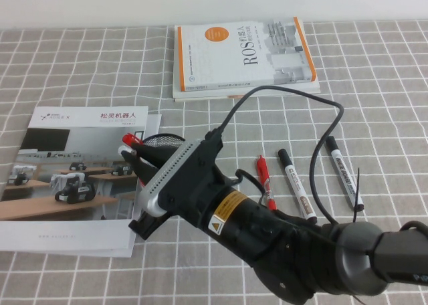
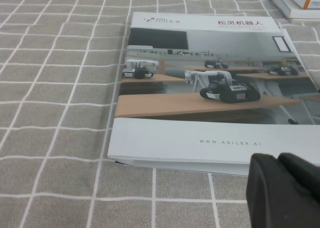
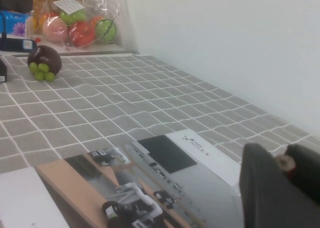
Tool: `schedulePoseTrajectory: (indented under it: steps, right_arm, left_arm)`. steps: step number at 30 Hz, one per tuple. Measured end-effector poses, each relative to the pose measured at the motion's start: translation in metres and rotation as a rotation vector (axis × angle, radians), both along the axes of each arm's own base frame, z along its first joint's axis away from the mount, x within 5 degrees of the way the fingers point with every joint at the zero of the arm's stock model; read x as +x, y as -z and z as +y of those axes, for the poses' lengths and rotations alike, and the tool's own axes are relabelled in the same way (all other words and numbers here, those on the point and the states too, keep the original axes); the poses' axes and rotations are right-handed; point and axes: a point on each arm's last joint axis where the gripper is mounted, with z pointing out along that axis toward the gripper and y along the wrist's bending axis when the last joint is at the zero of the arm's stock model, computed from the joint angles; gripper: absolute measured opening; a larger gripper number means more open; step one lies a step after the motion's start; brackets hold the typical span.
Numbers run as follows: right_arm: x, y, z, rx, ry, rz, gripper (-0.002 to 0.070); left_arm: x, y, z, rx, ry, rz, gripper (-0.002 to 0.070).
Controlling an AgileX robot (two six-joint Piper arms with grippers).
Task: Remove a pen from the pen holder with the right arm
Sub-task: 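Take a marker out of the pen holder and lay it on the table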
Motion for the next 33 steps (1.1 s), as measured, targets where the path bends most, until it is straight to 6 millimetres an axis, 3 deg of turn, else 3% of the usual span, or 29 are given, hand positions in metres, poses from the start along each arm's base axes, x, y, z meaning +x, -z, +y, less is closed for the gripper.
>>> schedulePoseTrajectory:
  steps: [16, 33]
  right_arm:
    - [-0.004, -0.022, -0.004, 0.012, -0.011, -0.029, 0.0017]
    - [-0.021, -0.092, -0.03, -0.024, -0.01, -0.112, 0.0017]
  left_arm:
    - [0.0, 0.0, 0.0, 0.0, 0.0, 0.0, -0.0003]
    - [0.0, 0.0, 0.0, 0.0, 0.0, 0.0, -0.0003]
